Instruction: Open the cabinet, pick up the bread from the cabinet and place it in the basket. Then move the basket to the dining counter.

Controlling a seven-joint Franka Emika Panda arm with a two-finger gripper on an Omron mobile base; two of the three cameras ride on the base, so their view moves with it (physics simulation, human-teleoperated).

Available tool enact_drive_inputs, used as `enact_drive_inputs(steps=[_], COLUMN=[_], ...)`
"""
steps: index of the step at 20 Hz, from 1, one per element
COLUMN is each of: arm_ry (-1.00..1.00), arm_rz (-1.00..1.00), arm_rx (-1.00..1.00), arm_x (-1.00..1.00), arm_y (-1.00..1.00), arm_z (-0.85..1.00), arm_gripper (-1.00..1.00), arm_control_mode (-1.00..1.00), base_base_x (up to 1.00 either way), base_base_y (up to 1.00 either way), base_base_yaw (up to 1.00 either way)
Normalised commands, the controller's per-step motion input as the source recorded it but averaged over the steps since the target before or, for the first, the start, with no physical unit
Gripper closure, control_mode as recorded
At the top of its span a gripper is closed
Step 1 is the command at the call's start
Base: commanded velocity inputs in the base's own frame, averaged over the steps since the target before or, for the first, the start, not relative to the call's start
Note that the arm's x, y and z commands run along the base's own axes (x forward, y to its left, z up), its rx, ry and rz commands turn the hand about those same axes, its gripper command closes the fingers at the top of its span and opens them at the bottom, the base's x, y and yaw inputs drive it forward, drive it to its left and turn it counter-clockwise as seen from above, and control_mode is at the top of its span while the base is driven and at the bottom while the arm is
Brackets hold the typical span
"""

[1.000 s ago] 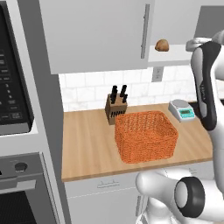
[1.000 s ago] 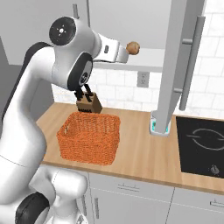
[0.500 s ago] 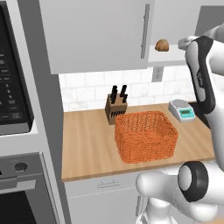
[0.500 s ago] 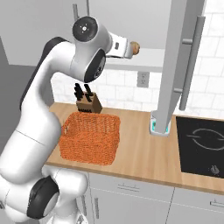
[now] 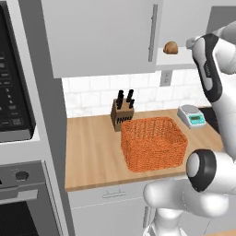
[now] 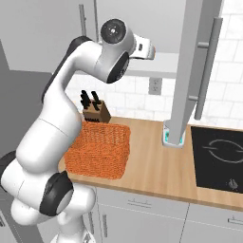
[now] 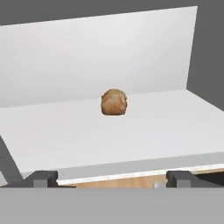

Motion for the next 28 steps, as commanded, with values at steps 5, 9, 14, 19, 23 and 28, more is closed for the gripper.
enact_drive_inputs(steps=[5, 9, 14, 19, 23, 28], arm_ry=[0.0, 0.0, 0.0, 0.0, 0.0, 0.0], arm_rz=[0.0, 0.0, 0.0, 0.0, 0.01, 0.02], arm_rx=[0.0, 0.0, 0.0, 0.0, 0.0, 0.0], arm_x=[0.57, 0.51, 0.35, 0.38, 0.39, 0.33], arm_y=[0.0, 0.0, 0.0, -0.01, -0.07, -0.06], arm_z=[0.0, -0.03, -0.17, -0.18, 0.0, 0.0], arm_gripper=[-1.0, -1.0, -1.0, -1.0, -1.0, -1.0], arm_control_mode=[-1.0, -1.0, -1.0, -1.0, -1.0, -1.0], base_base_x=[0.0, 0.0, 0.0, 0.0, 0.0, 0.0], base_base_y=[0.0, 0.0, 0.0, 0.0, 0.0, 0.0], base_base_yaw=[0.0, 0.0, 0.0, 0.0, 0.0, 0.0])
